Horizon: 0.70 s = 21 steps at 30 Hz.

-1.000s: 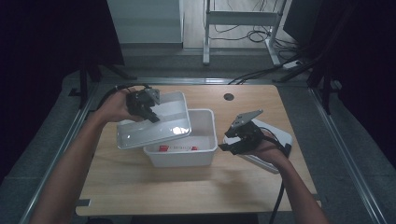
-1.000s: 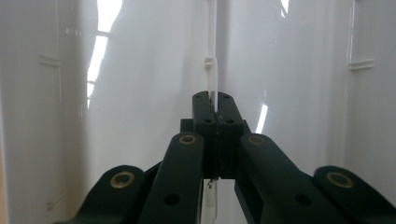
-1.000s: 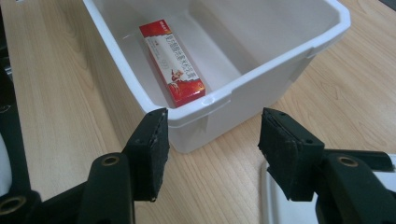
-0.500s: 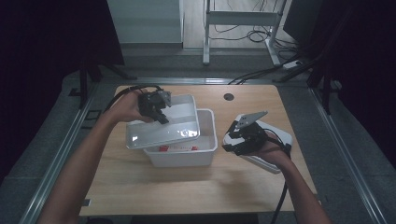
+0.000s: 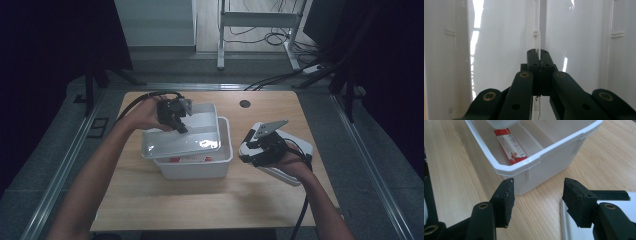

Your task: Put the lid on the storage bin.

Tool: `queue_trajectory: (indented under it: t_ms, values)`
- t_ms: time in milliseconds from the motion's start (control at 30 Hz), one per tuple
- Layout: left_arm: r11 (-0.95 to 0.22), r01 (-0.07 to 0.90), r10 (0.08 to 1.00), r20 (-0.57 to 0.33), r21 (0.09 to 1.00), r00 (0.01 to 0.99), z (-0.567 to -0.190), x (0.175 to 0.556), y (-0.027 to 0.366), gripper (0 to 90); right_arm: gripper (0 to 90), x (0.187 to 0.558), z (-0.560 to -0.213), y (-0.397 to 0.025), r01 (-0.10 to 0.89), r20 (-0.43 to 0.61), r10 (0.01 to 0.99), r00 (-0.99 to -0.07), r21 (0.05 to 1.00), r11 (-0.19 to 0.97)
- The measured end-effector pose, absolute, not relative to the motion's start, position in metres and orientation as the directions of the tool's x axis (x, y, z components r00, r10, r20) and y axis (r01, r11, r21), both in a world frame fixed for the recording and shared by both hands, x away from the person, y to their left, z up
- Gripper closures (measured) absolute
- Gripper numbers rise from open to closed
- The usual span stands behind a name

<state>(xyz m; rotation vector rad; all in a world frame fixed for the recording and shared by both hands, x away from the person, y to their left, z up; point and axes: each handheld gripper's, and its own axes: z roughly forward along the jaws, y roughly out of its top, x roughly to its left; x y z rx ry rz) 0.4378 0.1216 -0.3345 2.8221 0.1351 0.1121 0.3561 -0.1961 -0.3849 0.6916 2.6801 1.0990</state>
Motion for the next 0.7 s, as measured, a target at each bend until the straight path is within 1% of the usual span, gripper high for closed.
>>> queue_trajectory:
  t_ms: [467, 700]
  values:
    - [-0.948, 0.054, 0.079, 0.068, 0.312, 0.994, -0.336, 0.439, 0.108, 89.8, 42.1, 0.355, -0.388, -0.202, 0.365, 0.027, 0.485, -0.874, 0.695, 0.619]
    - [-0.948, 0.055, 0.077, 0.057, 0.314, 0.995, -0.340, 0.440, 0.102, 89.8, 42.1, 0.354, -0.388, -0.203, 0.368, 0.030, 0.487, -0.873, 0.694, 0.618]
